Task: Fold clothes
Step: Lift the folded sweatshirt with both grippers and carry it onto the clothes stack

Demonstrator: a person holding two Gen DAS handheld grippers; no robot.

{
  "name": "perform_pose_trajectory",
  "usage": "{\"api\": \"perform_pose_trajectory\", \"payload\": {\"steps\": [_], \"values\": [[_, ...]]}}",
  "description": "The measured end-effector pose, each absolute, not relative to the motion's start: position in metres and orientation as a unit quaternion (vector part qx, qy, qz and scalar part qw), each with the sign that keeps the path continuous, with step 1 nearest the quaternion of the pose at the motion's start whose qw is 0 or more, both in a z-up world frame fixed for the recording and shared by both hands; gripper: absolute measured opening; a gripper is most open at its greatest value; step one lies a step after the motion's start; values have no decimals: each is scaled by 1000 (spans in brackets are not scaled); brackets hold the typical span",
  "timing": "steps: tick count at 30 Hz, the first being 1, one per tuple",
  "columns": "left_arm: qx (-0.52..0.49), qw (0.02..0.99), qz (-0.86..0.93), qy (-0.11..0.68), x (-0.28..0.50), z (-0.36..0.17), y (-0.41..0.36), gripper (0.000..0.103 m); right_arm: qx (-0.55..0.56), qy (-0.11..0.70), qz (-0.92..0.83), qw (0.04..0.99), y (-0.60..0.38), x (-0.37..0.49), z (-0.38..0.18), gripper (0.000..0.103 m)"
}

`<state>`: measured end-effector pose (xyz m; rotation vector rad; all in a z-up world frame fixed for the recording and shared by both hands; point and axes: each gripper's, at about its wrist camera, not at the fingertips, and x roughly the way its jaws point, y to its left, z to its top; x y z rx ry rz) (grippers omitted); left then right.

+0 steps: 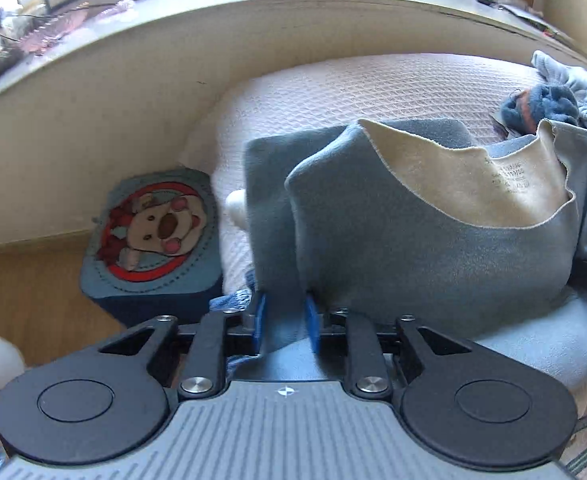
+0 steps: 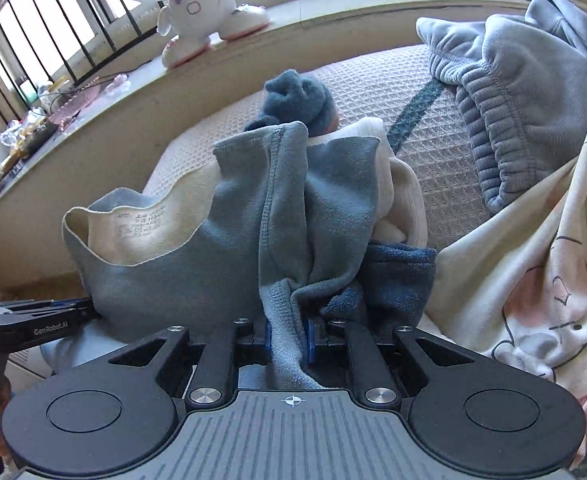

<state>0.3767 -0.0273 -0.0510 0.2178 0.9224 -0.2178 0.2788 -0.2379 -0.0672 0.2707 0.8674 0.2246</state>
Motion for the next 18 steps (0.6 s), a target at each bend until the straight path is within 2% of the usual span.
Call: {"api": "perform_pose_trajectory", "payload": {"steps": [1, 2, 4, 5, 6, 9, 10, 12, 17, 18], "values": [[104, 885, -98, 442, 372, -46, -25, 38, 133, 414, 111, 894, -239, 275, -64, 20], [99, 888, -92, 441, 368, -39, -22, 55, 134, 409, 114, 895, -240, 270, -61, 20], [82, 892, -81, 438, 355, -27, -15, 77, 122, 397, 121, 902, -239, 259, -50, 34], [76, 893, -81, 435, 347, -22, -13, 77, 114, 391, 125, 905, -238, 253, -44, 40], [75, 895, -84, 432, 338, -17, -12, 77, 107, 384, 129, 908, -237, 247, -38, 50], [78, 897, -91, 426, 308, -8, -15, 79, 88, 364, 131, 918, -235, 229, -24, 59], [80, 896, -94, 426, 298, -8, -16, 81, 86, 361, 132, 919, -235, 223, -22, 65], [96, 894, -97, 427, 278, -9, -19, 82, 84, 357, 133, 921, -238, 210, -20, 69], [123, 888, -109, 430, 225, -11, -21, 85, 102, 360, 135, 917, -240, 180, -30, 71], [121, 887, -112, 431, 216, -12, -20, 86, 106, 364, 138, 915, -240, 172, -34, 75]]}}
